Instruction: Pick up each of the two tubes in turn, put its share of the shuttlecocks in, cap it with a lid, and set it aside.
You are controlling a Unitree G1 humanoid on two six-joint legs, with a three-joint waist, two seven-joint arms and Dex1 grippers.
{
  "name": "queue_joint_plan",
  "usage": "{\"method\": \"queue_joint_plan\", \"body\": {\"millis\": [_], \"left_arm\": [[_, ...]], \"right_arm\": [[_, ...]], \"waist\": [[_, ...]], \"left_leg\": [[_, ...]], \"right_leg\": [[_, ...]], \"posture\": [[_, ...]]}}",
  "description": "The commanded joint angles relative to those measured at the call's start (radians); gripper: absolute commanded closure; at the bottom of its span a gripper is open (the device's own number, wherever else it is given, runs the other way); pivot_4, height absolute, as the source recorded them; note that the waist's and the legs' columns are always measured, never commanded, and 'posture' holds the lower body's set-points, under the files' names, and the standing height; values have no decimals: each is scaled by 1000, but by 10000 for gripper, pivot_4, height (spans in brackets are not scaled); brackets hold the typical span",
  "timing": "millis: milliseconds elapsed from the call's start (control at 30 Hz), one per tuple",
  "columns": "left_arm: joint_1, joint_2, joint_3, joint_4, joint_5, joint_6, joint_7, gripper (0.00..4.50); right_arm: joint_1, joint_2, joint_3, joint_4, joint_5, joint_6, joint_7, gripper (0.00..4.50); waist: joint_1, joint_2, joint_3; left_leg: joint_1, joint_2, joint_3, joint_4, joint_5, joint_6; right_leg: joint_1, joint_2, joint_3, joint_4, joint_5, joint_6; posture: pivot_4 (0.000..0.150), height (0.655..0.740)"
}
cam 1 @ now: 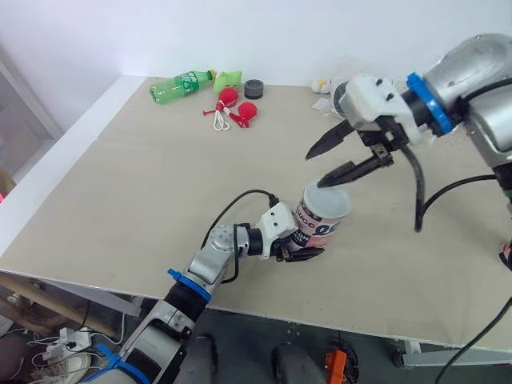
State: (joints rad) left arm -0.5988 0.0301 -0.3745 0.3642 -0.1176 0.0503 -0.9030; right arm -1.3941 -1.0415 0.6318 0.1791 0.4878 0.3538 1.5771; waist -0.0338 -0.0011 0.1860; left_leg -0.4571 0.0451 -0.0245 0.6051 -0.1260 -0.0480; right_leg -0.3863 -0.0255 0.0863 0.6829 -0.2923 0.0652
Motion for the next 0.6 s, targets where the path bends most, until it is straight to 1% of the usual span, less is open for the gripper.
{"method": "queue_joint_plan", "body": {"millis": [33,67,100,267,400,600], "left_arm": [[3,-1,1,-6,3,8,-2,15443],[3,-1,2,-7,3,8,-2,15443],[4,0,2,-8,3,8,-2,15443],[6,0,1,-10,2,10,-3,15443],[5,-2,0,-9,2,10,-3,15443],[5,-4,-1,-11,2,12,-2,15443]], "right_arm": [[2,-42,-22,-59,57,31,37,36303],[12,-49,-20,-73,61,37,37,41085],[19,-53,-19,-82,63,42,37,44238],[60,-71,-10,-124,53,51,37,44238],[97,-57,-17,-153,35,62,37,44238],[151,-41,-18,-159,-33,36,37,44238]], "waist": [[0,0,0],[0,0,0],[0,0,0],[0,0,0],[0,0,0],[0,0,0]], "left_leg": [[0,0,0,0,0,0],[0,0,0,0,0,0],[0,0,-1,0,0,0],[0,0,0,0,0,0],[0,0,-1,0,0,0],[0,0,-1,1,0,0]], "right_leg": [[0,0,0,0,0,0],[0,0,0,0,0,0],[0,0,0,0,0,0],[0,0,0,0,0,0],[0,1,-1,0,0,0],[0,1,-1,0,0,-1]], "posture": [[1500,7400],[1500,7400],[1500,7400],[1500,7400],[1500,7400],[1500,7400]]}}
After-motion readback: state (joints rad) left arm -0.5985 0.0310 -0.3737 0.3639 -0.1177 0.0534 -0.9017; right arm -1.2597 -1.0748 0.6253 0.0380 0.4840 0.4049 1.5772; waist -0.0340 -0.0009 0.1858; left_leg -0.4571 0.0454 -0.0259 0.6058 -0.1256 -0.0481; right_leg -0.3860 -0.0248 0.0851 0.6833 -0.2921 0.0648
